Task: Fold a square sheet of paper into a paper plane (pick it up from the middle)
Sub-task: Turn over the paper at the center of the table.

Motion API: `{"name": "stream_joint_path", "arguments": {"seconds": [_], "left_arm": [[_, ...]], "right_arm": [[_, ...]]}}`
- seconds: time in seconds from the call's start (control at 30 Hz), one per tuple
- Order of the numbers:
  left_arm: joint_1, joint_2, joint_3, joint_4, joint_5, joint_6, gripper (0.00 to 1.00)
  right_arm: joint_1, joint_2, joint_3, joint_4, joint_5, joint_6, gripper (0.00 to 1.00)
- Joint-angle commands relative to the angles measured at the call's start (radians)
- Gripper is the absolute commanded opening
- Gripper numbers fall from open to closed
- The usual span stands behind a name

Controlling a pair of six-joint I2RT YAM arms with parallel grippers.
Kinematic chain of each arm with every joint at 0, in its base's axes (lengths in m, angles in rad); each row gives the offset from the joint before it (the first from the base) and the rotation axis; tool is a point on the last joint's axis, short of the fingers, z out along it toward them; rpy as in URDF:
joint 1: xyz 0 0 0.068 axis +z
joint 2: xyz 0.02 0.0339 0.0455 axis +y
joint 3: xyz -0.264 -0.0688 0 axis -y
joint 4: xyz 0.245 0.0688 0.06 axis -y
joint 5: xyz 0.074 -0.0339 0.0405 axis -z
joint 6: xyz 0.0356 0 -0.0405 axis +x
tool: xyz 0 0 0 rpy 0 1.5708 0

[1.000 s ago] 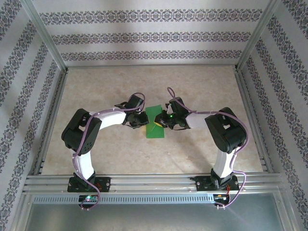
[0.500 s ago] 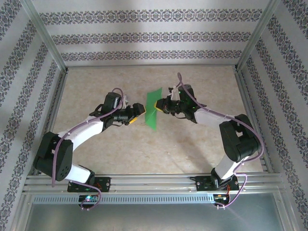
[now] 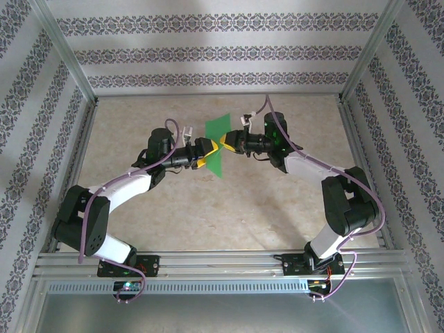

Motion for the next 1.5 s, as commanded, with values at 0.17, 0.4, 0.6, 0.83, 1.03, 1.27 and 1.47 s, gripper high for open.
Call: {"name": "stream_joint_path", "arguments": {"seconds": [0.17,0.4,0.6,0.83,1.03,1.27,1.47], "left_arm": [[0.006,0.006,0.058,0.007,0.014,0.04,0.48],[0.023,0.004,0.059,-0.024,-0.001,0.049,0.23],[0.042,0.001,0.085,-0.198,-0.051,0.136,0.13],[-0.008,-0.005,0.338,-0.974,-0.598,0.569,0.09],[-0.116,0.11,0.551,-1.326,-1.112,0.66,0.09],[-0.249,0.356,0.721,-1.505,-1.384,0.631,0.11],[-0.342,0.584,0.85,-1.584,-1.374,0.611,0.09]], "right_arm": [[-0.02,0.021,-0.006,0.061,-0.06,0.027,0.11],[-0.027,0.029,-0.019,0.063,-0.058,0.025,0.15],[-0.08,0.001,-0.061,-0.013,0.02,-0.027,0.39],[-0.142,-0.137,-0.089,-0.41,0.368,-0.299,0.55],[-0.14,-0.242,-0.09,-0.62,0.662,-0.41,0.6],[-0.132,-0.35,-0.154,-0.646,0.821,-0.403,0.61],[-0.137,-0.417,-0.206,-0.648,0.895,-0.363,0.61]]}}
